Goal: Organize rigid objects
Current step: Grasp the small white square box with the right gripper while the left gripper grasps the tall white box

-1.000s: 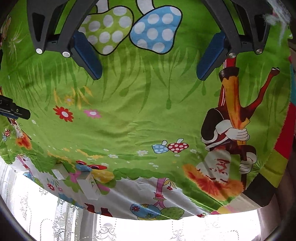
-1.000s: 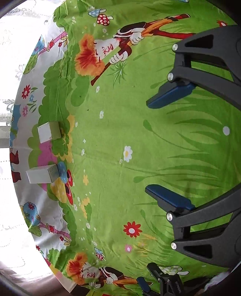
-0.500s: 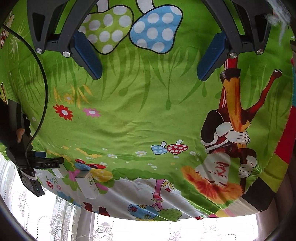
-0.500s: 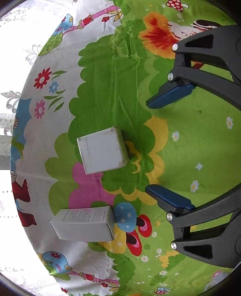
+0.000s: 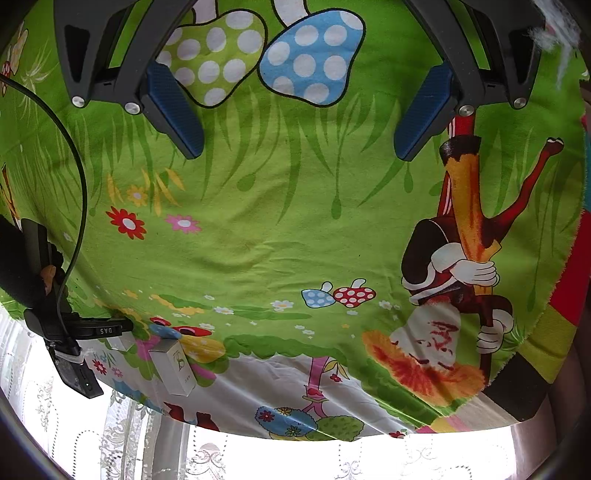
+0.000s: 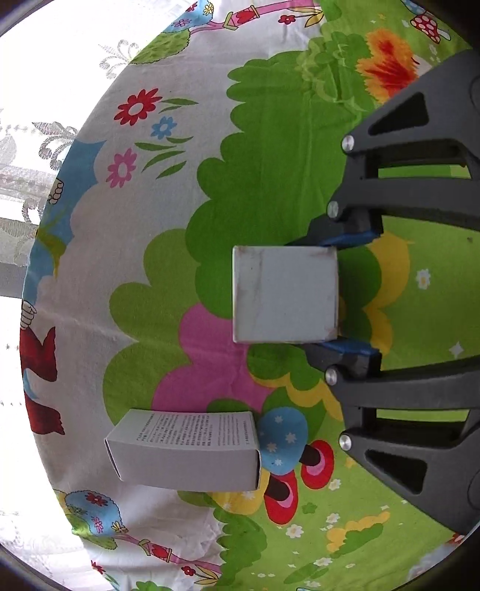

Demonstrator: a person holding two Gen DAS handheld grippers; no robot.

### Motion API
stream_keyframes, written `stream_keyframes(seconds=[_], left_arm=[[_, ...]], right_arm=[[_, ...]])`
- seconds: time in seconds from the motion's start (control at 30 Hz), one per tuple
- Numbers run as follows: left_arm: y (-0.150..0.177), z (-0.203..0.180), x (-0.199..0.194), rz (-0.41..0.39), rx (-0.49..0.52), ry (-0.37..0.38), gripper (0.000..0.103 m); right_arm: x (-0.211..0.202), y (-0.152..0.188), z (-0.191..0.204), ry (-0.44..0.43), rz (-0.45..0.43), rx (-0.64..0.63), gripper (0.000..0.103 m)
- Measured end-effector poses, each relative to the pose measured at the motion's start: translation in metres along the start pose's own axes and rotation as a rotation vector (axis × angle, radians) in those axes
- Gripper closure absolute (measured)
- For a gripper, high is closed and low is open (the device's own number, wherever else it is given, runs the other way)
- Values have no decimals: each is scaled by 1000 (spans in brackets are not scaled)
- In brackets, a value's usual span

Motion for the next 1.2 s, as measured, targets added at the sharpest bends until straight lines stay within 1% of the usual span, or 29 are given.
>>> stream_keyframes(seconds=[0.07,0.17,0.3,0.37,0.4,0.47,0.53,0.6,0.67,0.73,0.77,0.83,0.87,0.93,0.97,1.0,1.03,1.1,1.2], left_arm=[[0,0,0,0,0,1,0],[0,0,0,0,0,1,0],[0,0,1,0,-6,-8,0],[0,0,2,0,-10,-13,0],[-1,-1,2,0,-11,-15,0],[-1,0,2,0,-12,-16,0],[-1,-1,3,0,-12,-18,0],[-1,-1,3,0,-15,-21,0],[-1,-2,3,6,-18,-30,0],[-3,-5,5,29,-48,-56,0],[-5,-10,8,48,-51,-56,0],[-15,-28,18,77,-30,-14,0],[-23,-41,24,75,-9,1,0],[-42,-71,36,44,42,15,0],[-53,-88,45,29,65,38,0],[-65,-104,56,25,80,61,0],[-77,-119,70,26,88,66,0],[-101,-142,99,28,78,69,0],[-143,-160,138,-3,0,52,0]], right_arm=[[-16,7,8,-41,-7,-30,59],[-52,26,22,-95,-29,-91,59],[-107,65,34,-182,-44,-128,59],[-129,87,38,-210,-41,-126,59],[-134,98,39,-218,-38,-115,59],[-138,116,37,-216,-32,-87,59],[-141,128,29,-190,-36,-60,59],[-142,129,18,-188,-47,2,59],[-140,130,10,-175,-40,41,59],[-136,127,8,-165,-38,50,59],[-136,127,9,-156,-37,41,59],[-137,128,13,-131,-35,11,59],[-137,127,14,-125,-35,3,59],[-138,128,14,-126,-35,4,59],[-137,128,13,-128,-35,7,59],[-137,129,14,-126,-35,6,59],[-137,129,14,-124,-35,4,59],[-136,129,13,-122,-35,2,59],[-137,129,14,-123,-35,3,59]])
Point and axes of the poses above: each gripper's, at about its wrist camera, not at the fingertips, and x roughly the way its jaws point, z to its left, y to its underside, the point moved 4 cm from there along x, roughly the way its jaws point, and after that the axes turned 9 degrees about -z, right-handed, at the moved point
